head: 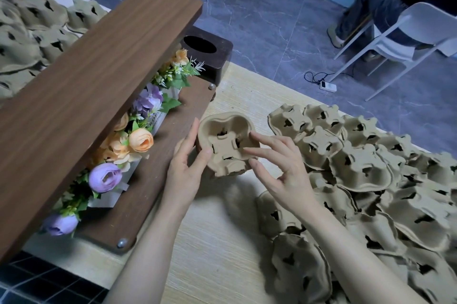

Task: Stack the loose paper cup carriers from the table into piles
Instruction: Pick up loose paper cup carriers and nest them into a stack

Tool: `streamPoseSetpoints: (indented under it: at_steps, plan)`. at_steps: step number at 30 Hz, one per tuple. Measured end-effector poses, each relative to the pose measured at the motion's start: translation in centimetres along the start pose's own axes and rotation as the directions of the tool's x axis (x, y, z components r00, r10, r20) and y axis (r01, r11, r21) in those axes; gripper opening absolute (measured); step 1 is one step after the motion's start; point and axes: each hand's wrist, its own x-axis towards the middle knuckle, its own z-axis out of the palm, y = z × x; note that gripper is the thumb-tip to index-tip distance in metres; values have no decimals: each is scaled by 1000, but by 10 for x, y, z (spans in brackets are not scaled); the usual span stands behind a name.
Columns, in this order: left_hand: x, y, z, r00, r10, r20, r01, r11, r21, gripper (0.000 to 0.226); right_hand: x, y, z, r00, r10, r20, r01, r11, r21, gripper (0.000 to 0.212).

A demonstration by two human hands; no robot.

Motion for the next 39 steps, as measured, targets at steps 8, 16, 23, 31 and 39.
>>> streamPoseSetpoints:
  at_steps: [8,16,23,31,39]
  plan:
    - [-2,3,-2,1000,11,12,-12,999,45,58,34,45,-22,957,269,-107,-265,963,54,23]
    - [-1,3,-7,999,3,54,-6,999,42,56,82,121,-40,844,536,37,-446,738,-506,55]
    - [0,3,-10,998,14,60,-18,998,66,56,93,142,-29,753,646,127,-467,660,-589,61]
    - [1,2,-10,998,10,65,-13,998,57,54,89,129,-32,825,550,129,-468,794,-388,89]
    - [3,-3,-11,997,4,73,-7,999,46,59,77,119,-32,804,571,163,-521,810,-269,121]
